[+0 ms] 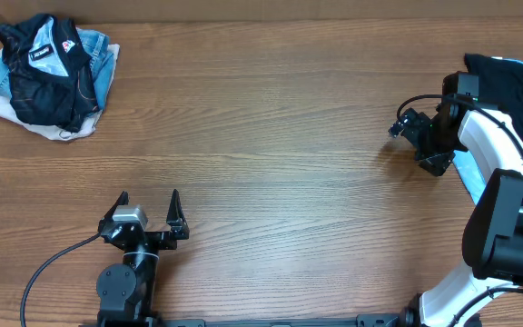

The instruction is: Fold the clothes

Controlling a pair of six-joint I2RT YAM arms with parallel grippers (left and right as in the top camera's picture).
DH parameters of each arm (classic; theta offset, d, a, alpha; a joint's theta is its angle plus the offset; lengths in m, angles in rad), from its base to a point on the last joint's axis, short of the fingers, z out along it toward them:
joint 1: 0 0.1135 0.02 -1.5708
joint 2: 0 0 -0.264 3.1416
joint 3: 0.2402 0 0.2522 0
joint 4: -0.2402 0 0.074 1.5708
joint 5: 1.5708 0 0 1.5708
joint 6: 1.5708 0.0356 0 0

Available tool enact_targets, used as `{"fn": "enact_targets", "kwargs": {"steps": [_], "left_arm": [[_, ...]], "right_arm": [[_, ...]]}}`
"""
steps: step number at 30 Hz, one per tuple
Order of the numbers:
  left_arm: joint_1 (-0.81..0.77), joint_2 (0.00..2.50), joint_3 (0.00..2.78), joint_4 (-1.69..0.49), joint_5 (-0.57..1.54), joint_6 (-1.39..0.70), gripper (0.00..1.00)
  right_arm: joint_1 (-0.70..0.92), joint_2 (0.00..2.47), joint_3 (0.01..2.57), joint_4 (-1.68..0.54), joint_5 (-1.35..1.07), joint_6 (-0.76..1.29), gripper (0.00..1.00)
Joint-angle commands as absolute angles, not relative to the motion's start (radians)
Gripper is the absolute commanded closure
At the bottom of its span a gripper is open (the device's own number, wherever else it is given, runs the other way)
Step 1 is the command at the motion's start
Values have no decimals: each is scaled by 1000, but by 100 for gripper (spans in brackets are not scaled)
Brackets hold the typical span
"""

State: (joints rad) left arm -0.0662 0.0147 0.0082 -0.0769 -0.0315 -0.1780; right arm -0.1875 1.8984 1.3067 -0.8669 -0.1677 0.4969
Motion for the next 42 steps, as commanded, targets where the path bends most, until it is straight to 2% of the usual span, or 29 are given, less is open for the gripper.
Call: {"fn": "enact_targets", "kwargs": {"steps": [1,35,42], "left_arm": [[-71,4,5,-74,-44,-153,0],[-71,4,5,-74,-44,-153,0],[-71,4,5,-74,-44,-153,0]], "right_arm": [[-187,1866,1303,-864,-158,493,0],[-184,1861,1303,-864,-158,493,0],[-184,1763,1301,-865,-158,493,0]]}}
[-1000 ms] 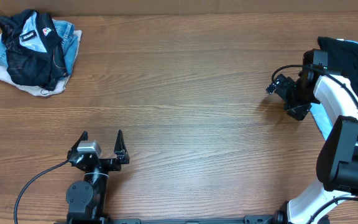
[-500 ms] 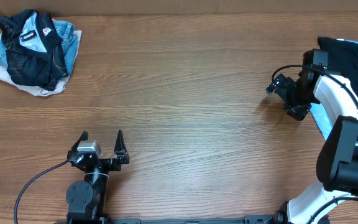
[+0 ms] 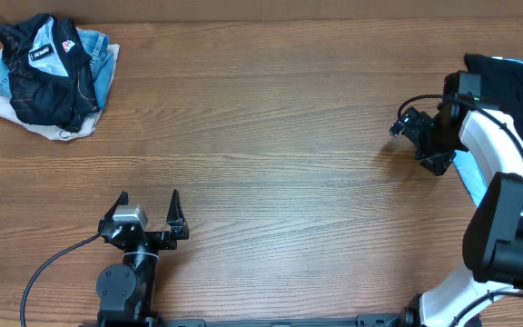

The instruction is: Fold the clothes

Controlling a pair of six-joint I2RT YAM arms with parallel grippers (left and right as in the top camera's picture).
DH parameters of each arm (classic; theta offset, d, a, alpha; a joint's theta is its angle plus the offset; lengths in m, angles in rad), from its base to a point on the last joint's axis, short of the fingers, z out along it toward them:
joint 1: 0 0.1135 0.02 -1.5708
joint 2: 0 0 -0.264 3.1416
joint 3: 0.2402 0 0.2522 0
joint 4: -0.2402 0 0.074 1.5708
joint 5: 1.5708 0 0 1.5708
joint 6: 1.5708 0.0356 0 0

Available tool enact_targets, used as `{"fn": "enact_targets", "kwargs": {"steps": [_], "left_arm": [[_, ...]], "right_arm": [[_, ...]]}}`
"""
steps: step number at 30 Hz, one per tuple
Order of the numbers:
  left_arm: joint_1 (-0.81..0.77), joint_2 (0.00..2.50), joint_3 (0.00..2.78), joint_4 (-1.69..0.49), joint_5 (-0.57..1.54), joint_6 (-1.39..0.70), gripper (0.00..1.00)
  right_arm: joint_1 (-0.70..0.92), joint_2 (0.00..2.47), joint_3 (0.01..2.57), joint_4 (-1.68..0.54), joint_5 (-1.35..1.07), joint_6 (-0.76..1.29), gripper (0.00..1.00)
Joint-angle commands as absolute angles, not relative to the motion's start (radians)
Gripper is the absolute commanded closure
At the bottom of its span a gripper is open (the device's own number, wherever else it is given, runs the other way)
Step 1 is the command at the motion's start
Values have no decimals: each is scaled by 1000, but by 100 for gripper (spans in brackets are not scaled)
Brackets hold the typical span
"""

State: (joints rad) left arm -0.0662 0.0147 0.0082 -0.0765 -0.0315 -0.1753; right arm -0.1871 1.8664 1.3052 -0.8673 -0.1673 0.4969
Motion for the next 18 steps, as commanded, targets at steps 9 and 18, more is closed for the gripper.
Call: {"fn": "enact_targets", "kwargs": {"steps": [9,18], "left_arm": [[-71,4,5,-74,-44,-153,0],[-71,4,5,-74,-44,-153,0]], "right_arm": [[-184,1452,1301,-889,-91,465,0],[-184,1072,1172,-861,-38,437,0]]}}
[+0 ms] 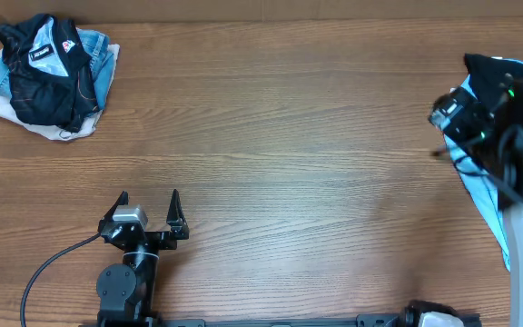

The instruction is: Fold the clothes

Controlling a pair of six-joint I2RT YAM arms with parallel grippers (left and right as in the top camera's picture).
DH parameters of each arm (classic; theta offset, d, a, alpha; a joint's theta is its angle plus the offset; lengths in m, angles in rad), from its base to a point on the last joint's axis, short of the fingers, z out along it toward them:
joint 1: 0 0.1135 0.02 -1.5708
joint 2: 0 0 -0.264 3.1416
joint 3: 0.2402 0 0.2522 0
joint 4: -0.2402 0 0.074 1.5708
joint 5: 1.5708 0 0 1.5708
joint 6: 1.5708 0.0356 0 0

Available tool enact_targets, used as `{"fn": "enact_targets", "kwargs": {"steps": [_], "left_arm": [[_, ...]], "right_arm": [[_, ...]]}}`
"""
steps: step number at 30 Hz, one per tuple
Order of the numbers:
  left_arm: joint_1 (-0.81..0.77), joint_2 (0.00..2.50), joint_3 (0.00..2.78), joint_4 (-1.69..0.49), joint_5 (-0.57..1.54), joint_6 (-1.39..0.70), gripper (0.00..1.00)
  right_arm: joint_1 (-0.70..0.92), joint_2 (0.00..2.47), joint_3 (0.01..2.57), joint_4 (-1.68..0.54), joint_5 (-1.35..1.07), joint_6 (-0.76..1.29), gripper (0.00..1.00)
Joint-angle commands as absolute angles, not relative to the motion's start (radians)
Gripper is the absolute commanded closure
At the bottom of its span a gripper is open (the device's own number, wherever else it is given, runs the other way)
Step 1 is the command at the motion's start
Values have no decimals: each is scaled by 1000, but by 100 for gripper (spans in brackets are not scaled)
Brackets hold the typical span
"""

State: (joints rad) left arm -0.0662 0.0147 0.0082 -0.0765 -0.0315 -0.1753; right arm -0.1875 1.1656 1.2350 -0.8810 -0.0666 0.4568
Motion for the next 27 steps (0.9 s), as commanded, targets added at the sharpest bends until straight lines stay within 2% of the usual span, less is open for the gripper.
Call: {"fn": "enact_targets", "kwargs": {"steps": [1,14,27], "left_arm": [[-71,4,5,-74,-44,-153,0],[-71,4,5,-74,-44,-153,0],[-71,4,5,-74,-44,-153,0]], "right_arm": [[-184,1024,1137,-838,-38,437,0],[-152,439,537,-505,-46,440,0],[-24,174,127,-100,-46,437,0]]}}
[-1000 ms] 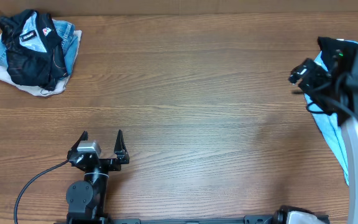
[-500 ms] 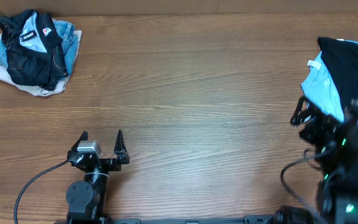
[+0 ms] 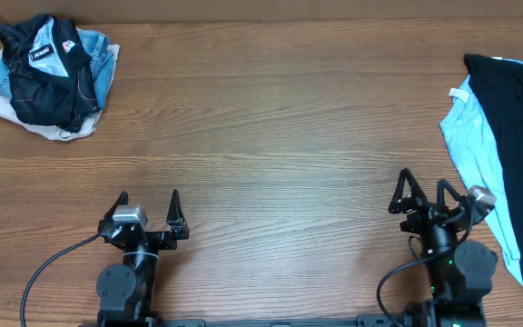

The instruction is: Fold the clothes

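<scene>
A heap of clothes point(image 3: 48, 73) lies at the far left corner: a black jacket on top of blue denim and a white cloth. At the right edge a black garment point(image 3: 516, 118) lies flat over a light blue garment point(image 3: 475, 141). My left gripper point(image 3: 148, 204) rests at the front left, open and empty, fingers pointing away from the base. My right gripper point(image 3: 422, 186) sits at the front right, also open and empty, a short way left of the light blue garment's edge and apart from it.
The wooden table point(image 3: 271, 136) spans the whole view. A black cable point(image 3: 39, 272) loops from the left arm's base to the front edge, and another curls beside the right arm's base point(image 3: 389, 282).
My right arm was stretched out over the garments at the right edge and is now drawn back to the front right, gripper open. The light blue garment's left edge now shows uncovered.
My right gripper hovered at the left edge of the right-hand garments at the first two moments. Then it was over those garments, blurred. Now it rests at the front edge, empty. The left arm and the heap at the far left stayed put throughout.
</scene>
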Controlling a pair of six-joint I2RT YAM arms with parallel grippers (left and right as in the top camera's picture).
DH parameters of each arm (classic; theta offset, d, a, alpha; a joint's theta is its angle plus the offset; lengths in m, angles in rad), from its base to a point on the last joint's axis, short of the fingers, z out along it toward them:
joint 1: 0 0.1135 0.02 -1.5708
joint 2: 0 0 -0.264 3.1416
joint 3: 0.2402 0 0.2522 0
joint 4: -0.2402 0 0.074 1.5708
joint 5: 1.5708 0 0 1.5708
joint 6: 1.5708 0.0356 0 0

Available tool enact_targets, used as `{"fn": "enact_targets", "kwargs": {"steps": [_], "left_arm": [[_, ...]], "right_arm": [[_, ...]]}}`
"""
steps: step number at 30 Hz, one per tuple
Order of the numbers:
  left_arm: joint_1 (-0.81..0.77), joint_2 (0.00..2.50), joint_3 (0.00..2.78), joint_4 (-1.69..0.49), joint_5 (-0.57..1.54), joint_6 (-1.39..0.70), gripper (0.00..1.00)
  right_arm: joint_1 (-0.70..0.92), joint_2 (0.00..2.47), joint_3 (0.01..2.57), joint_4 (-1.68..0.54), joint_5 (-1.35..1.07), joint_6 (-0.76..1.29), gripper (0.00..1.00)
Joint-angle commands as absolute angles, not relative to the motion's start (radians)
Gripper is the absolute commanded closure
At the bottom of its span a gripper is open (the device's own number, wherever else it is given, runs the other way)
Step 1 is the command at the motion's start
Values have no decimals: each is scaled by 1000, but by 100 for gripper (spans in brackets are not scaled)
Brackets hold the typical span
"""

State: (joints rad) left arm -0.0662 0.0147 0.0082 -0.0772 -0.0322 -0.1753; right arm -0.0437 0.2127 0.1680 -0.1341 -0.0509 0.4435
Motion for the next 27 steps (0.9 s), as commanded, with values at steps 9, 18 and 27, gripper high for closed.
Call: {"fn": "enact_targets", "kwargs": {"steps": [9,18,27], "left_arm": [[-71,4,5,-74,-44,-153,0],[-71,4,5,-74,-44,-153,0],[-71,4,5,-74,-44,-153,0]], "right_arm": [[48,46,77,-87,-46,364,0],[72,2,73,-75,-46,306,0],[72,2,70,-75,-46,305,0]]}}
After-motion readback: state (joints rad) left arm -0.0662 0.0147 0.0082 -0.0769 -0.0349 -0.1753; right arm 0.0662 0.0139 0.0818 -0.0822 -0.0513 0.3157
